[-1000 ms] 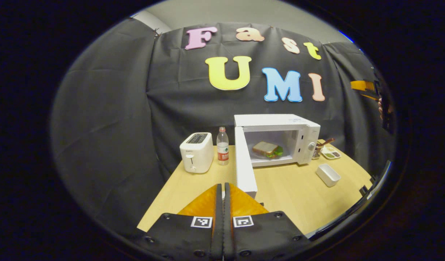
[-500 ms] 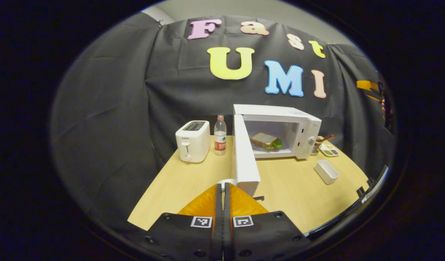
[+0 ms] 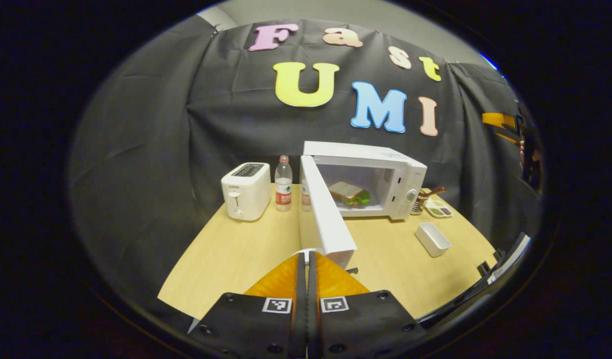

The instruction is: Open the microwave oven with the left hand, put the food in, and close the microwave oven.

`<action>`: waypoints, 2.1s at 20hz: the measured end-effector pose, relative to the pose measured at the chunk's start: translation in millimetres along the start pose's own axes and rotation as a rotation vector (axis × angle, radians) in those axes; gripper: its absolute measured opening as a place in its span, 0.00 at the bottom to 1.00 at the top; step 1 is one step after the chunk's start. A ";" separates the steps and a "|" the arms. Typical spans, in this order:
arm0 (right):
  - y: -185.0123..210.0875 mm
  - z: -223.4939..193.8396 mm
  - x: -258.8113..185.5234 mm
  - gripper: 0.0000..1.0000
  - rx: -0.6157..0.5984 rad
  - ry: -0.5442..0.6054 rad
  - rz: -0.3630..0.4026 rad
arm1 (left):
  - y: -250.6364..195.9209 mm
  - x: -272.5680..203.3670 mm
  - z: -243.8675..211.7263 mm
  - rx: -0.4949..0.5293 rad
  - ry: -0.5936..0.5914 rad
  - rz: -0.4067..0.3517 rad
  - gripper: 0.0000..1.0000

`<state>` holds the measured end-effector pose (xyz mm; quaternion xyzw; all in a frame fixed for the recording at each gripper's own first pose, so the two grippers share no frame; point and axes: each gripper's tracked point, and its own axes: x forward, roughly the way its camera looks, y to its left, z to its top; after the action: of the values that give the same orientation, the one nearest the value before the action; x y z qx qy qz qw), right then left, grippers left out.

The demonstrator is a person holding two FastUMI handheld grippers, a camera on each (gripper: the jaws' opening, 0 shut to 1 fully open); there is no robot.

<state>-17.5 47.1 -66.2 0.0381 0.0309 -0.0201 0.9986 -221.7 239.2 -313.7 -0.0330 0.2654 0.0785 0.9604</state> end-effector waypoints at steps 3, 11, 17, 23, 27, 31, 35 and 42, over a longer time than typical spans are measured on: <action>-8.6 1.6 3.2 0.95 -0.005 0.002 -0.004 | -24.7 8.5 2.6 0.020 0.003 -0.039 0.07; -34.4 3.9 10.0 0.95 0.015 0.009 -0.028 | -85.7 25.8 14.4 0.066 0.020 -0.150 0.07; -40.6 7.4 10.4 0.94 0.032 -0.008 -0.011 | -128.2 53.7 32.4 0.089 0.008 -0.204 0.07; -38.4 22.4 14.5 0.95 0.014 -0.052 0.010 | -176.7 83.8 44.3 0.102 0.002 -0.260 0.07; -48.8 20.8 14.6 0.95 0.020 -0.049 0.001 | -209.2 106.7 52.4 0.091 0.000 -0.330 0.07; -60.4 23.5 13.4 0.95 0.037 -0.056 -0.031 | -228.8 132.3 64.9 0.117 0.001 -0.360 0.07; -71.1 23.0 15.1 0.95 0.041 -0.057 -0.051 | -249.6 158.8 73.3 0.122 0.025 -0.382 0.07; -90.0 27.6 13.4 0.94 0.015 -0.083 -0.110 | -274.3 198.4 88.2 0.124 0.042 -0.385 0.07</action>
<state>-6.4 -45.2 -46.3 0.0431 -0.0088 -0.0768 0.9961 36.9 4.6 -334.4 -0.0258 0.2783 -0.1237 0.9521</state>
